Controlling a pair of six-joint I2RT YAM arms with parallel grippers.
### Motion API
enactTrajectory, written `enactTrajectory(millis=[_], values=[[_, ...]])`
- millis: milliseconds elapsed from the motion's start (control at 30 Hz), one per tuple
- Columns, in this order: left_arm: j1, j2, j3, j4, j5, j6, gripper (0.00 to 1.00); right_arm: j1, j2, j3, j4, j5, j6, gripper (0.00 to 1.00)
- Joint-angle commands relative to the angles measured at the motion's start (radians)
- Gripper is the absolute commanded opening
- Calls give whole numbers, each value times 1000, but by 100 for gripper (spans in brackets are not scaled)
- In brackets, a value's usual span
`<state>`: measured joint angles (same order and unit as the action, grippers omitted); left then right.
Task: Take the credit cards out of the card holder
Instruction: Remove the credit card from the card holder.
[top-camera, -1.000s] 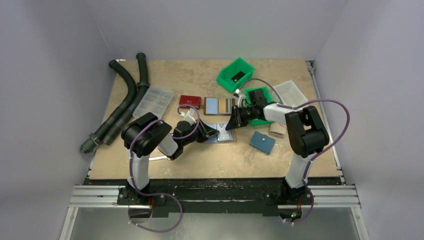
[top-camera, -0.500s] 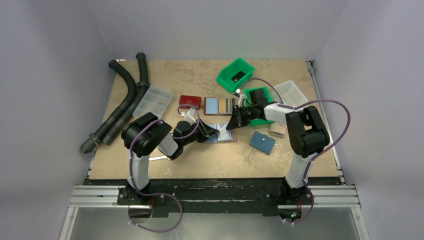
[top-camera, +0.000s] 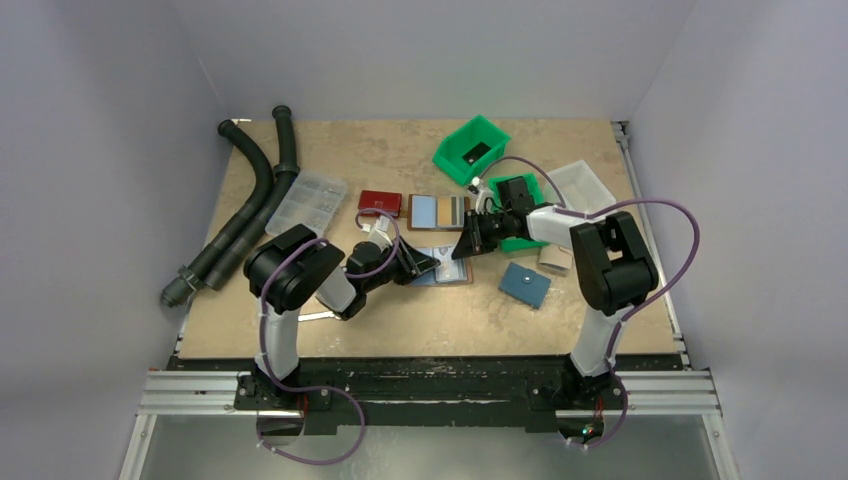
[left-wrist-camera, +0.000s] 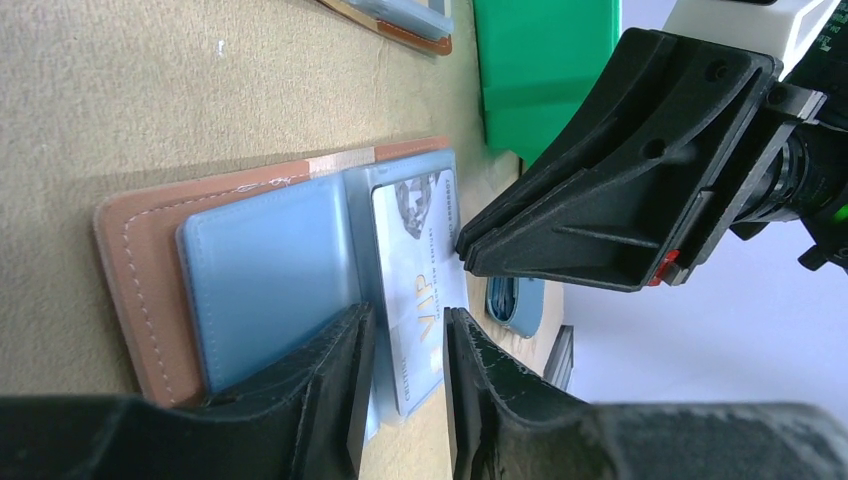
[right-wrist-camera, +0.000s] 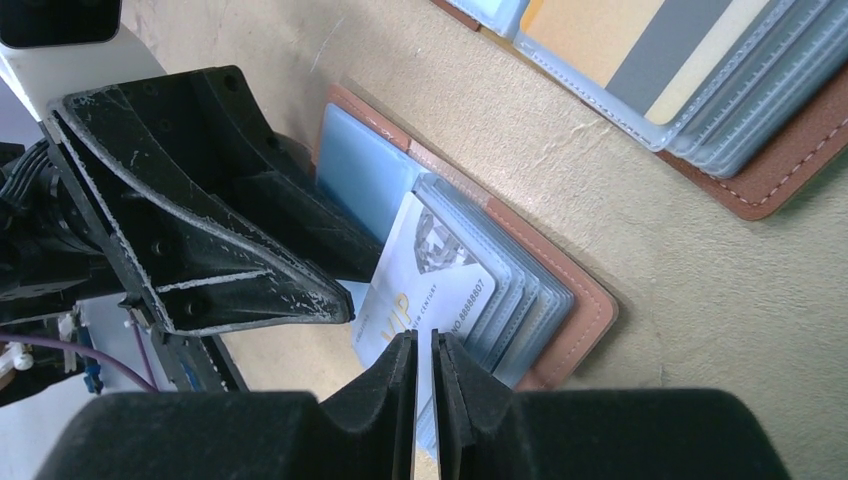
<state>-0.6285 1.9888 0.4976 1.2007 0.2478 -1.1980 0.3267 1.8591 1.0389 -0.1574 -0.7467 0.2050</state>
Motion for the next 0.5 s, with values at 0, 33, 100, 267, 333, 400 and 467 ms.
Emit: enactTrajectory(millis=[0, 33, 100, 267, 333, 400, 467], values=[[3, 37, 2, -16, 13, -6, 35, 20, 36, 17, -18, 102, -15, 19], [4, 36, 2, -15, 12, -6, 36, 22, 36, 20, -22, 103, -20, 19], [3, 35, -5, -16, 8, -6, 35, 23, 21, 31, -29, 101, -40, 18], [4, 47, -7, -11, 1, -10, 32, 18, -40, 44, -56, 61, -117, 19], [4, 51, -5, -6, 2, -14, 32, 15, -53, 46, -59, 67, -126, 19], [4, 49, -10, -7, 0, -14, 32, 7, -61, 44, -57, 67, -128, 19], [4, 47, -13, -7, -3, -14, 32, 3, -72, 43, -56, 67, -132, 19]])
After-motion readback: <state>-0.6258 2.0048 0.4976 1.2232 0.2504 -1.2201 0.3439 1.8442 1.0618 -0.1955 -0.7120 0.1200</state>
